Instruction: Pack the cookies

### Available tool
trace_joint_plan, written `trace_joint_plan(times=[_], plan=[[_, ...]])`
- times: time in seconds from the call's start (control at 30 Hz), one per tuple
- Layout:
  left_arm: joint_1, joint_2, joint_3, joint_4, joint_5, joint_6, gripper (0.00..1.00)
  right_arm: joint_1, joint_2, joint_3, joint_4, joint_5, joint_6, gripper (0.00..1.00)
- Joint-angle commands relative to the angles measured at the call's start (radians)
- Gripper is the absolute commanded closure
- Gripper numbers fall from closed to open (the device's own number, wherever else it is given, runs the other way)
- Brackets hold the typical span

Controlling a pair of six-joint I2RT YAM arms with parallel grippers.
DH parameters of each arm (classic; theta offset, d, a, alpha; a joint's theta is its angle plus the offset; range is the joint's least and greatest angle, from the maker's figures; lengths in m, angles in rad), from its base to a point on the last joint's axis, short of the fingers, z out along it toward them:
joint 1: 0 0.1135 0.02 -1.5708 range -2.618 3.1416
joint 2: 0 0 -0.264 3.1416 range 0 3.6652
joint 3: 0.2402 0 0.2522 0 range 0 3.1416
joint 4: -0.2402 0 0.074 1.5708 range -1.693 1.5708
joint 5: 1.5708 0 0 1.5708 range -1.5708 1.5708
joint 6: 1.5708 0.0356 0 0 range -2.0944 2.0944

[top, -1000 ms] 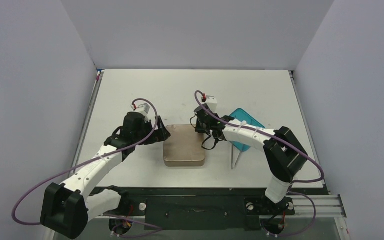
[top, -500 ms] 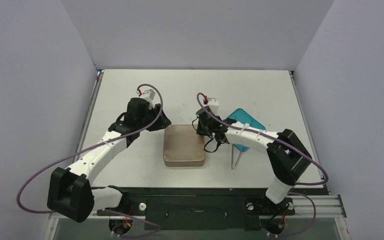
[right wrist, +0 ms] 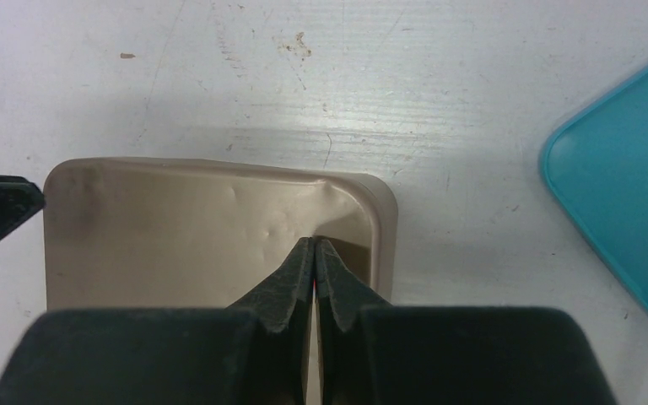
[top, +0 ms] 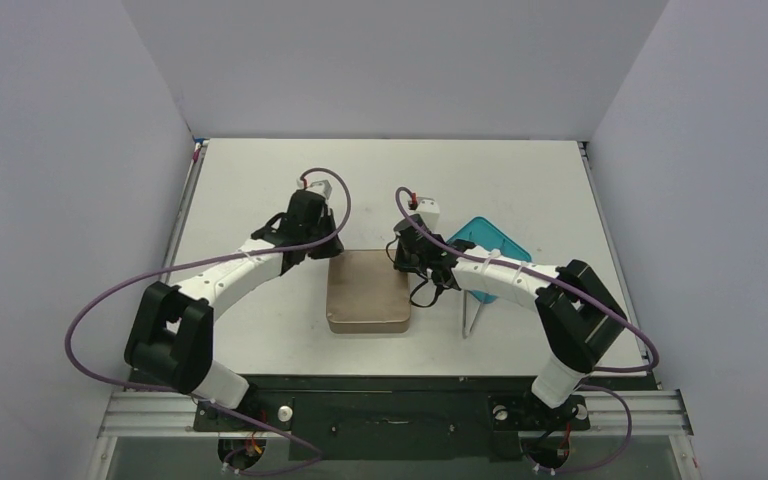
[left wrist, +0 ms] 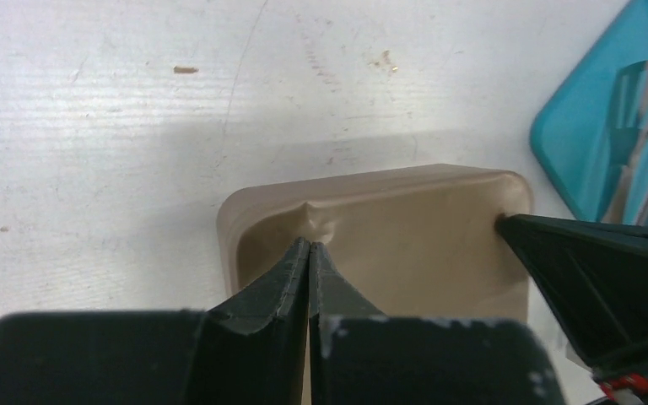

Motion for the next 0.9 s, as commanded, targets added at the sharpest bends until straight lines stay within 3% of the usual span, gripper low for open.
trace_joint_plan(times=[0.0,0.4,0.87], plan=[[-0.004,0.048,-0.057,0.034,-0.115,-0.036,1.0,0.008,-0.007,-0.035,-0.053,-0.007,0.001,1.0],[0.005,0.113,-0.18,0.086,-0.143,-0.059,1.0,0.008,-0.019,-0.029,-0.061,-0.014,0.004,1.0],[0.0,-0.131,-0.167,0.1,0.083,-0.046,1.0,0.087,-0.167,0.006,-0.148,0.074,-0.039,1.0]])
